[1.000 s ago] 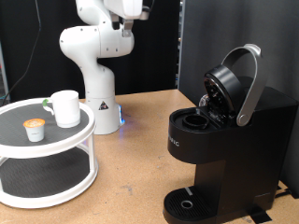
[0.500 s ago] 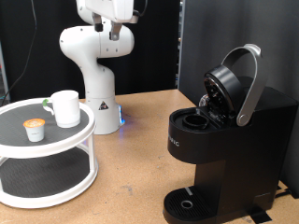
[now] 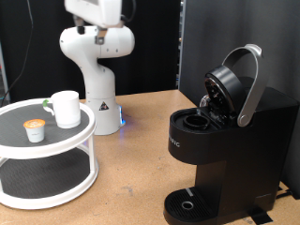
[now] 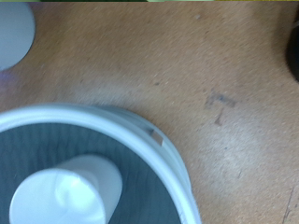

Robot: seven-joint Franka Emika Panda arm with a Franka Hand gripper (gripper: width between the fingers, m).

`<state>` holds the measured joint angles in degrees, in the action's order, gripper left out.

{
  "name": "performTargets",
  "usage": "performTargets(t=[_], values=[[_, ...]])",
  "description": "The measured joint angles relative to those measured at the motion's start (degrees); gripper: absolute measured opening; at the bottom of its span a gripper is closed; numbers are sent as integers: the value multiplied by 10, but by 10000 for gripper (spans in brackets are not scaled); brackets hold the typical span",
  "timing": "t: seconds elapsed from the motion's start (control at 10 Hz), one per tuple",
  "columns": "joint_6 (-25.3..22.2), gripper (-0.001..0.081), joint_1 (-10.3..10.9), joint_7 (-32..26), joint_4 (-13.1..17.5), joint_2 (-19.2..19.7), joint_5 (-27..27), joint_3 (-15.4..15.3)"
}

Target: Make a cup of coffee with the keurig machine

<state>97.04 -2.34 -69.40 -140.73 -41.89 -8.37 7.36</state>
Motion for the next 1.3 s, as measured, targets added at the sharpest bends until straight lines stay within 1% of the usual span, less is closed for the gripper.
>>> performTargets(t=[0.2,0.4,0.5,0.7,0.8,1.0,1.3], values=[[7,805,-10,-56,1,5,-27,36],[25,805,-21,-97,2,13,-54,69],[29,805,-22,-107,5,17,-58,76],[30,805,-22,-107,4,17,-58,78],[33,805,-22,-108,4,17,-58,85],[48,805,-26,-105,8,25,-57,108],[82,805,-37,-104,17,55,-58,147]])
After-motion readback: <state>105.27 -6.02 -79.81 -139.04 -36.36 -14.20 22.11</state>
